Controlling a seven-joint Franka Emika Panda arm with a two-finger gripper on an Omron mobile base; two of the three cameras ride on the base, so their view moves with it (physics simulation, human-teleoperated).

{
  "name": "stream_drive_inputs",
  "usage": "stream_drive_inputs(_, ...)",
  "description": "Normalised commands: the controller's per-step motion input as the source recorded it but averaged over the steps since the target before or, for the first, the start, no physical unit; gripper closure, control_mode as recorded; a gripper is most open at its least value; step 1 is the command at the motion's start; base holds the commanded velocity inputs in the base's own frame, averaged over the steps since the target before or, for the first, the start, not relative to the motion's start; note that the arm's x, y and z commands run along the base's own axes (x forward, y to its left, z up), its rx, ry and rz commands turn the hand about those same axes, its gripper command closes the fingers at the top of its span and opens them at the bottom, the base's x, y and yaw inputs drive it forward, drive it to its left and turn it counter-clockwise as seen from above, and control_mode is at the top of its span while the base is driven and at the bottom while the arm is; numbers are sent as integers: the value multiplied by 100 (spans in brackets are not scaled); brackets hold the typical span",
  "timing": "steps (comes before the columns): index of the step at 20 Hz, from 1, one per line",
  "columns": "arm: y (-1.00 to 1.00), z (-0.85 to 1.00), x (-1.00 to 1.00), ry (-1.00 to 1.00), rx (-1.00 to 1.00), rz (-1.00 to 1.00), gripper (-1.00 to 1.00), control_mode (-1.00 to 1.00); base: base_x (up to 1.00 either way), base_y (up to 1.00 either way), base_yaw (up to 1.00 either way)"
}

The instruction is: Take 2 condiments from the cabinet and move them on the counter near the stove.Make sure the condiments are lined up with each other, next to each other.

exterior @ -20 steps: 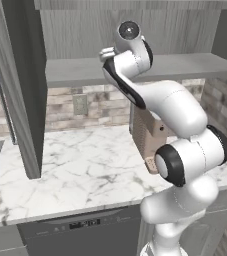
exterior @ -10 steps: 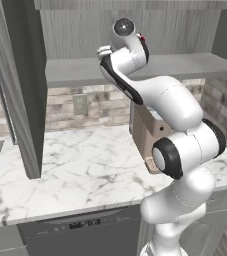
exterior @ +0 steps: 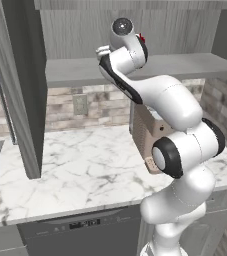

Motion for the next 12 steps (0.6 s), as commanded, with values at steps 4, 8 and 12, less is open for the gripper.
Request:
stream_drive_inputs(4, 0, -16, 0, 0, 0, 0, 100, -100, 0, 0, 0)
stream_drive_inputs(8, 0, -20, 0, 0, 0, 0, 100, -100, 0, 0, 0)
stream_drive_inputs(12, 0, -17, 0, 0, 0, 0, 100, -100, 0, 0, 0)
